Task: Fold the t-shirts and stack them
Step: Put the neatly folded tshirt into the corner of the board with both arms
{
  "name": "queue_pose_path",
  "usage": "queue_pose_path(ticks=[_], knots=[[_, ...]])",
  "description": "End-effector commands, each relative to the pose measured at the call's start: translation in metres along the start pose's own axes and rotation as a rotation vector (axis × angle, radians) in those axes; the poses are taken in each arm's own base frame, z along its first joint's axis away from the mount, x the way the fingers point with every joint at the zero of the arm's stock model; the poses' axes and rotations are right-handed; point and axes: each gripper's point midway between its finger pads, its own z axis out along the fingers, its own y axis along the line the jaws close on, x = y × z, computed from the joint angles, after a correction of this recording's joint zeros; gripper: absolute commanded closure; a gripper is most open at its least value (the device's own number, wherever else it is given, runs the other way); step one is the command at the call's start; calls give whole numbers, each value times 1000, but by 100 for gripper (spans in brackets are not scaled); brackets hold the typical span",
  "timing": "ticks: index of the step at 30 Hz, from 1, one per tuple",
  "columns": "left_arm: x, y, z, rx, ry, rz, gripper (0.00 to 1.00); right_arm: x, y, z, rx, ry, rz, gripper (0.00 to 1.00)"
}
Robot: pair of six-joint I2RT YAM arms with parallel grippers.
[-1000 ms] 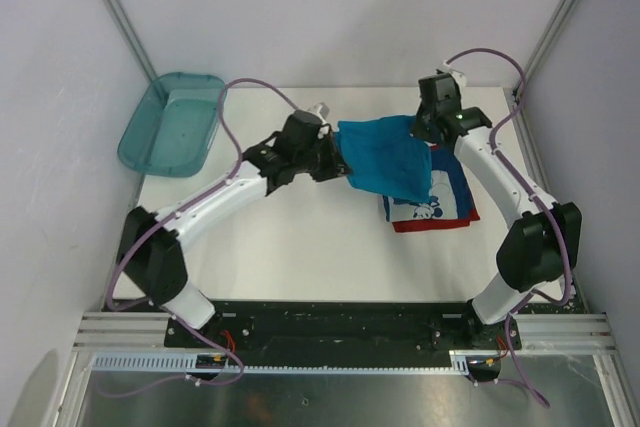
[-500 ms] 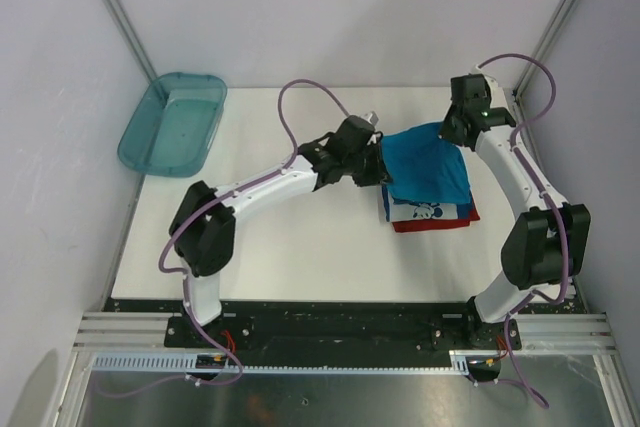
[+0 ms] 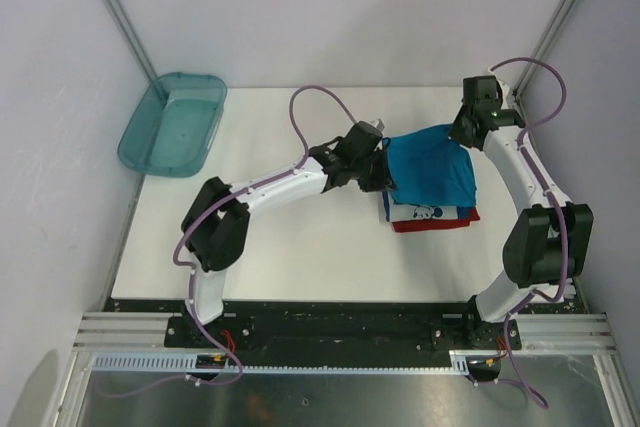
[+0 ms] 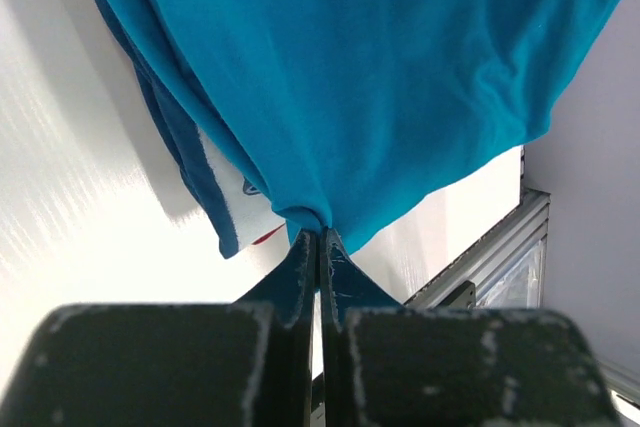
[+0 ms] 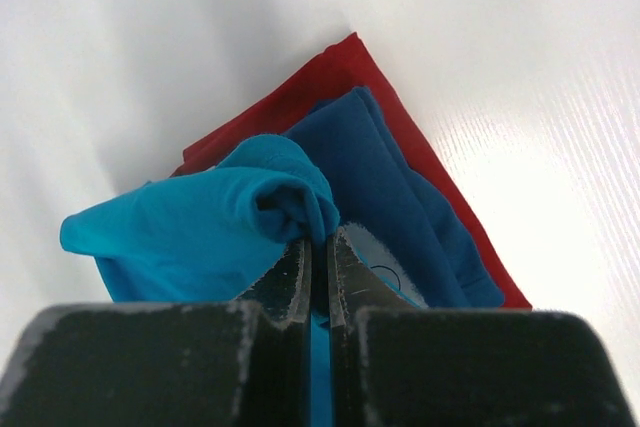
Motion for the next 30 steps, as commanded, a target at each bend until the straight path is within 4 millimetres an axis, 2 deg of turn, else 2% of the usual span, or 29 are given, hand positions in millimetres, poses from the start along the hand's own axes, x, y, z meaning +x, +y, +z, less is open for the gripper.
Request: queue_pose_path(ticks=[1,7,9,13,15,17,20,22,25,30], knots=[[-7,-26,-4,70,-16,-1,100,-15,1,6,-18,-44,15,100],[10,-20,7,54,26,-3,100,-12,-3,19,-6,-31,3,100],[19,-15,13,43,48,-3,100,-10,-6,26,6,-25,-3,95],[45,8,27,2,120,-6,97,-9,-19,39,60,-7,-36,47],[58,17,29,-4,153,-3,75,-16,-30,39,119,-16,-47,31],[65,21,27,0,169,9,60,-28,-34,33,139,-33,-41,23],[63,20,16,13,151,32,45,-43,-27,20,120,-48,-14,20],[59,18,8,17,132,46,43,-45,-15,13,86,-43,0,21],[51,22,-2,15,110,43,45,-35,1,4,27,-16,18,24],[39,33,-19,2,73,34,54,-1,27,-5,-121,51,80,31]])
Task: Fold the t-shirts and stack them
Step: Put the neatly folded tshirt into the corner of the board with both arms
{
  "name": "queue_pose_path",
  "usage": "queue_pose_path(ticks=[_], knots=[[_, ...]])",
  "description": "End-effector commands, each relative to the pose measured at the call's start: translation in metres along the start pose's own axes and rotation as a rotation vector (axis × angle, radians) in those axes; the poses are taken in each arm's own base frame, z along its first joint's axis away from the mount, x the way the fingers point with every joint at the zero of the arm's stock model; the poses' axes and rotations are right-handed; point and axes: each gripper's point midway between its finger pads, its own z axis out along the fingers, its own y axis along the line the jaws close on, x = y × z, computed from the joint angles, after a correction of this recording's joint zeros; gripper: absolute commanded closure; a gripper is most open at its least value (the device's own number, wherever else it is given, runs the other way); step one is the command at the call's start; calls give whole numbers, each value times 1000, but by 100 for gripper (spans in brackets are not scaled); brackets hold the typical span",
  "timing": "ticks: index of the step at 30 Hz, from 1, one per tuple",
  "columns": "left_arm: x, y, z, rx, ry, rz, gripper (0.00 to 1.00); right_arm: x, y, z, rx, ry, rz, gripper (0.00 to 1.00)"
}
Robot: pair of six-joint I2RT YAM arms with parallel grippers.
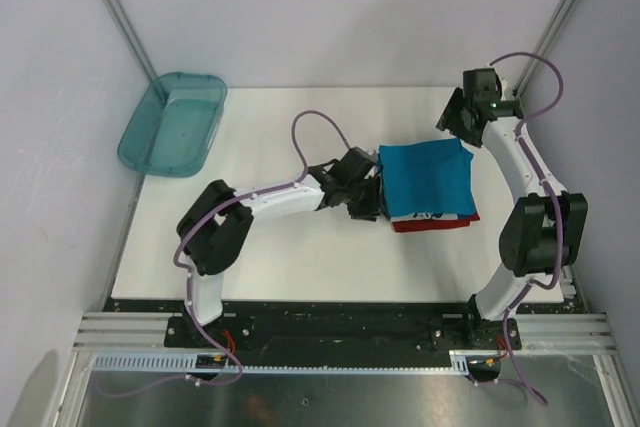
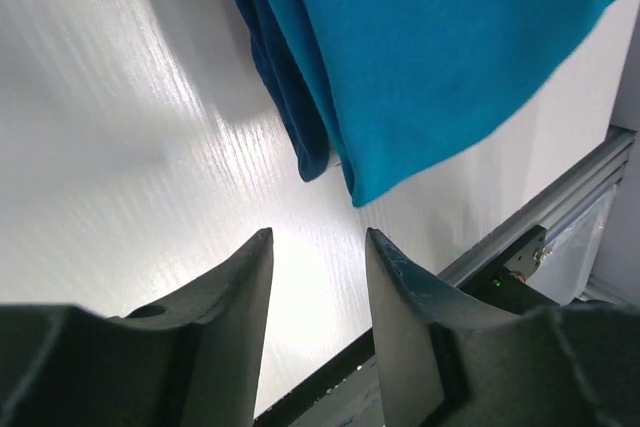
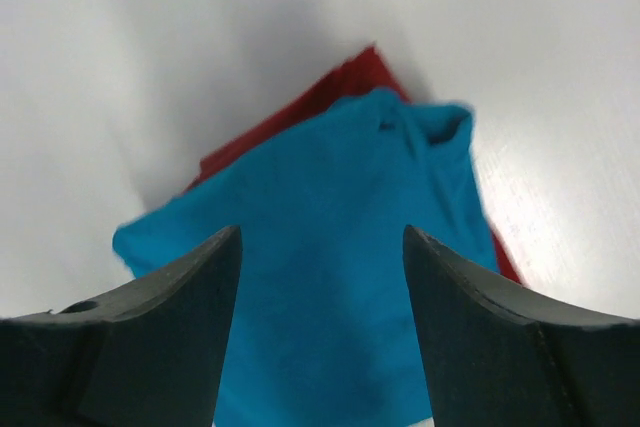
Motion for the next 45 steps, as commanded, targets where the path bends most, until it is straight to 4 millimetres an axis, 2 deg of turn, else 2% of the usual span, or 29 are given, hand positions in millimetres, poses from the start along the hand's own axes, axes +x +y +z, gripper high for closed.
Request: queue_pose_path(ticks=[1,6,15,18,21,25,28,31,39,45], knots=[[-29,-14,-41,65,-110,35,55,28,28,-22,-154,56,68,32],[-41,2,-64,50,-163,19,54,62,69,-23,-250,105,14,32],[-53,60,-99,-16,-234,-39,52,93,145,-5,-414,138,-15,32],[-55,72,-107,-30,-252,-41,52,104,171,9,-439,127,-49,32],[-55,80,-113,-37,-261,-50,52,116,188,31,-417,127,-77,32],[-56,93,-121,-52,-279,-62,52,129,206,52,-427,116,-95,32],[-56,100,-124,-58,-282,-71,52,138,206,65,-405,127,-78,32],[-56,106,-124,-64,-280,-77,52,145,196,76,-376,140,-53,32],[-58,109,-119,-67,-265,-85,53,155,153,79,-317,173,11,32],[-59,108,-117,-64,-263,-87,53,174,111,76,-269,221,29,32]])
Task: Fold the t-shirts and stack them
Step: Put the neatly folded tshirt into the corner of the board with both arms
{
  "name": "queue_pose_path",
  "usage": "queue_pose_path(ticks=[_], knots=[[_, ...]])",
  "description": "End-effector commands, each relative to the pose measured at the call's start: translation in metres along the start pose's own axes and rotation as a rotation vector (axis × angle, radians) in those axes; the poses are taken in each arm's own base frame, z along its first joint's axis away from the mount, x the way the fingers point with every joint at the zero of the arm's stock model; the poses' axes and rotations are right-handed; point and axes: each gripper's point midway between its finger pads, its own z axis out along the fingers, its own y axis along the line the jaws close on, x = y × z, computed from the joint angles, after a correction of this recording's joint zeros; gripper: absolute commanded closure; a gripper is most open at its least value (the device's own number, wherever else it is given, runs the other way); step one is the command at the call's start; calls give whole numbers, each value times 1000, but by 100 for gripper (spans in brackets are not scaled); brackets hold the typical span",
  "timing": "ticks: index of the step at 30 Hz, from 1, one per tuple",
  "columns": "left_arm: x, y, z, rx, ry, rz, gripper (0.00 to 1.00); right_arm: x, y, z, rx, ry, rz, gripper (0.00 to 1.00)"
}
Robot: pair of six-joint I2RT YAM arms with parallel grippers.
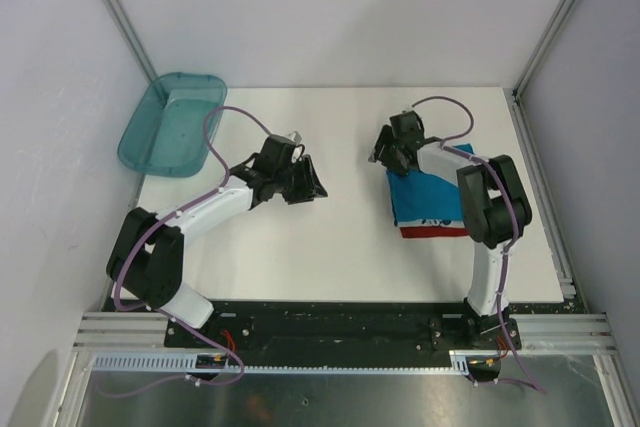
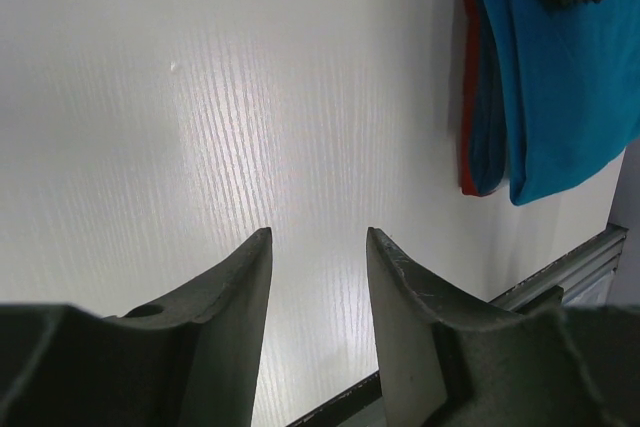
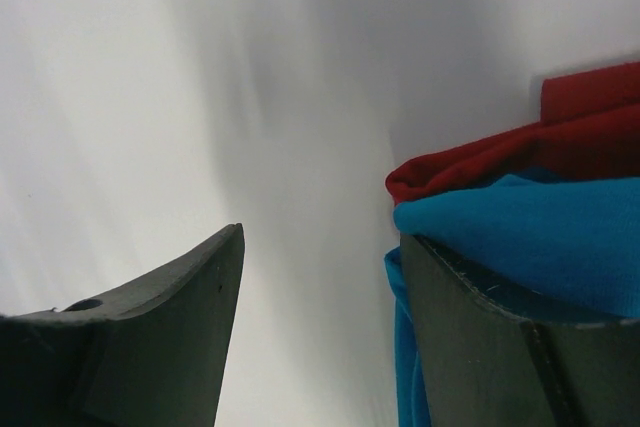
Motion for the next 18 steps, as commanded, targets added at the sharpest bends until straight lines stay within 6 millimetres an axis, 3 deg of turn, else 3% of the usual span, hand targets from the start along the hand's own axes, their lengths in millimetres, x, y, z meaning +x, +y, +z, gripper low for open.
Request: queue_pose_path(ticks=[1,14,18], knots=[[-5,-5,-1,25,-11,26,53,6,-37,-22,62,10,46,32],[-2,-3,-3,24,-9,26,53,32,-112,-87,99,45,80,31],[-1,-2,-5,23,-11,25,53,31,-126,-107,105,31,91,31]])
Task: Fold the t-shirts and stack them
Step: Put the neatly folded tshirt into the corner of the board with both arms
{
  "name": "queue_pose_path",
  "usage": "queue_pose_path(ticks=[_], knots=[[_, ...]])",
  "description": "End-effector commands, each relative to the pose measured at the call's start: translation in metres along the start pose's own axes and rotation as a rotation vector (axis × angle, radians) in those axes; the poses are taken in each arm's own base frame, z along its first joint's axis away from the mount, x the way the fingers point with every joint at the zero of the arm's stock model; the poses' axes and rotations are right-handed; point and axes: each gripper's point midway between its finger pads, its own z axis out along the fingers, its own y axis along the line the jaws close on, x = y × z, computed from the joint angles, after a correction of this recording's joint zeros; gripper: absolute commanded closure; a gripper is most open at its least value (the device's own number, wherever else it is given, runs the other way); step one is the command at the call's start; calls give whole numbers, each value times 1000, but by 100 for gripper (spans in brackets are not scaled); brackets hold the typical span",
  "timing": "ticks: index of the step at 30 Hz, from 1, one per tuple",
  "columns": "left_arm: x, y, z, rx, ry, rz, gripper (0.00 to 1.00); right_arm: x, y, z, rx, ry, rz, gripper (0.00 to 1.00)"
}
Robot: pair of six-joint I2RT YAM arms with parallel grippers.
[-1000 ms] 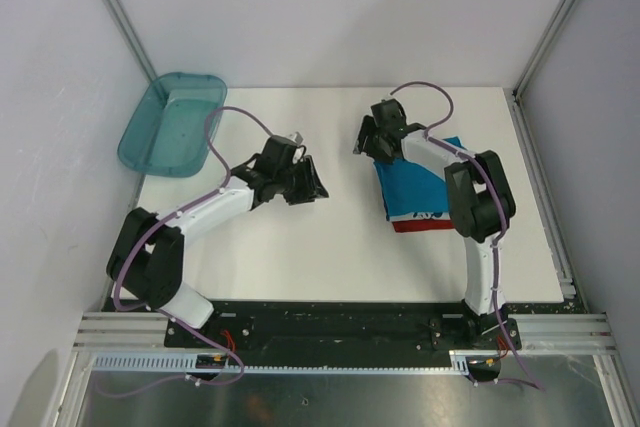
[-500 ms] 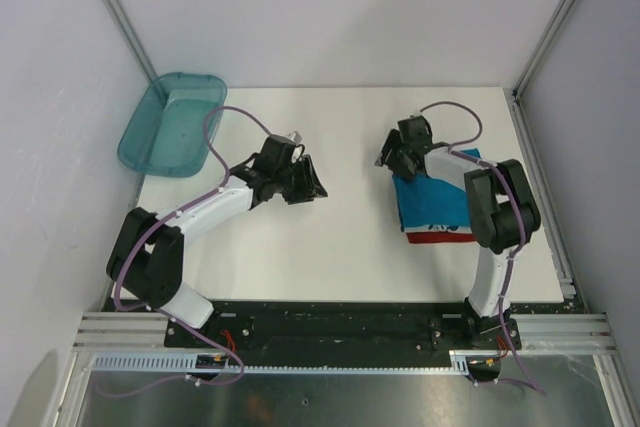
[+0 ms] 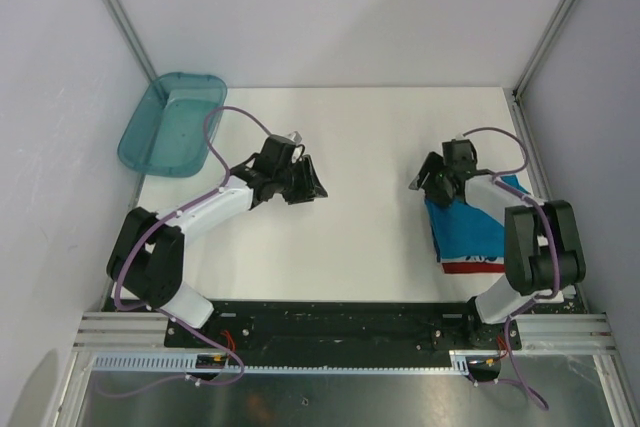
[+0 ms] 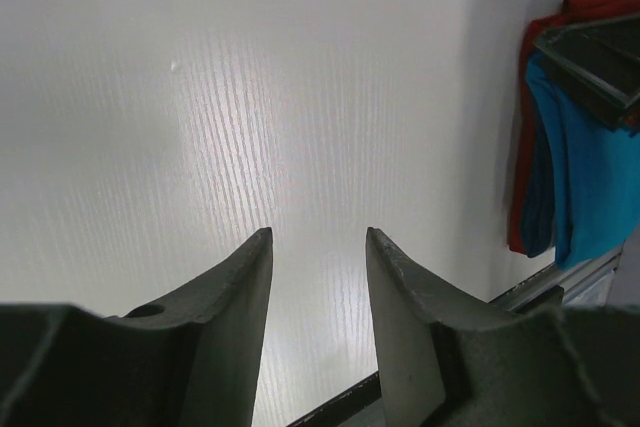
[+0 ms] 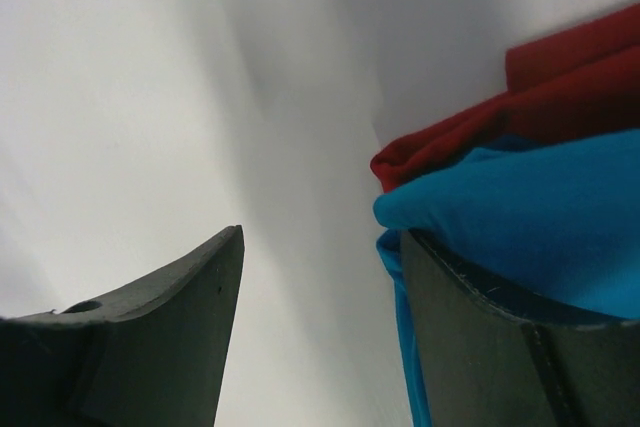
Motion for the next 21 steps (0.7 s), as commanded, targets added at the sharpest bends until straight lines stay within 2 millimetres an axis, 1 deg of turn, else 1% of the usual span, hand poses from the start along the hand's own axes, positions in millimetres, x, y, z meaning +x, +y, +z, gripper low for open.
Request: queue_pose_path(ticks=[1,4,7,10,13,14,15,16,17,18,19,21], knots=[[-1,-1,-6,22,-14,25,53,0,-21,-26,33,-1,-18,31],[0,0,-8,18,-17,25,53,-8,-11,-38,-5,-33,-18,31],[0,2,-10,15,-24,24,53,-16,10,-49,-46,-61,-34,30],[-3,4,-14,10,-43,29,53,-23,39,-61,-73,-86,-77,30],[-12,10,-23,-2,-85,54,51,-28,77,-78,-136,-122,-115,29],[-17,12,-28,-5,-104,64,48,-29,88,-85,-153,-138,-123,29],[-21,14,-32,-11,-121,76,43,-28,100,-91,-176,-150,-133,28],[-25,16,-38,-16,-140,90,34,-26,112,-99,-202,-160,-140,27],[-29,17,-44,-20,-158,106,21,-23,123,-106,-231,-166,-146,26],[-33,18,-50,-24,-176,125,11,-19,135,-113,-264,-169,-149,24],[-36,19,-57,-27,-196,142,6,-16,146,-120,-294,-172,-151,23],[-40,19,-70,-30,-232,179,2,-9,165,-135,-355,-177,-158,10]])
